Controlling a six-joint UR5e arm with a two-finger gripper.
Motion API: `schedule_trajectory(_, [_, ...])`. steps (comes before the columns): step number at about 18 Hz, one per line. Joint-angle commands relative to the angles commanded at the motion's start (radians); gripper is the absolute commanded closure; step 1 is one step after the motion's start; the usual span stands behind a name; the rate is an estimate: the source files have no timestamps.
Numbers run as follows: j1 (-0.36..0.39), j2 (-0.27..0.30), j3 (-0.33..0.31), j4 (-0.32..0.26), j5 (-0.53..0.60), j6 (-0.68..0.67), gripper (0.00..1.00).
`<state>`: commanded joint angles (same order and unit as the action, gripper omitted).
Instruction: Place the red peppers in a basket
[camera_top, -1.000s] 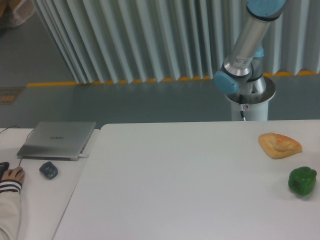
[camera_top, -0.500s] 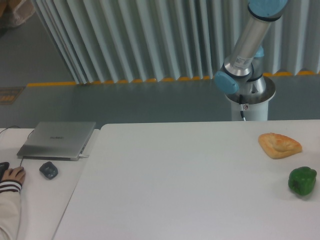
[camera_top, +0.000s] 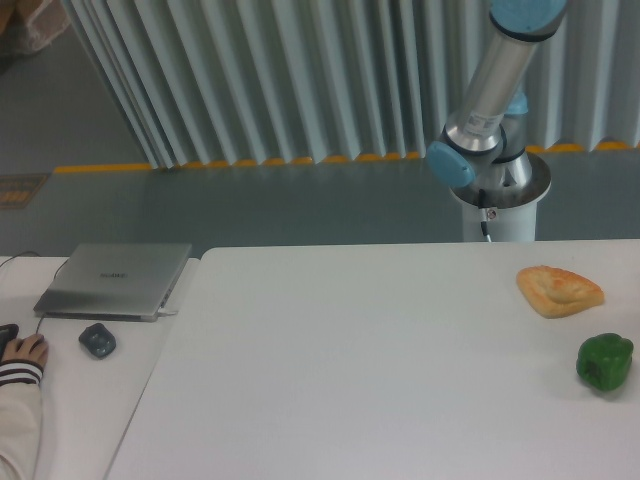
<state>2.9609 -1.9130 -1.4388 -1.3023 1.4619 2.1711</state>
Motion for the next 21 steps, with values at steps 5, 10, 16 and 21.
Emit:
schedule_trajectory(5, [-0.155, 0.067, -0.052, 0.0, 0.032, -0.135, 0.0])
schedule_trajectory(10, [-0.23, 0.092, -0.092, -0.005, 0.035, -0.24, 0.0])
schedule_trajectory(16, [-0.279, 0.121, -0.106, -0.031, 0.038, -0.324, 0.0])
schedule_trajectory(21, [-0.329, 0.141, -0.146, -0.017, 0.038, -0.408, 0.0])
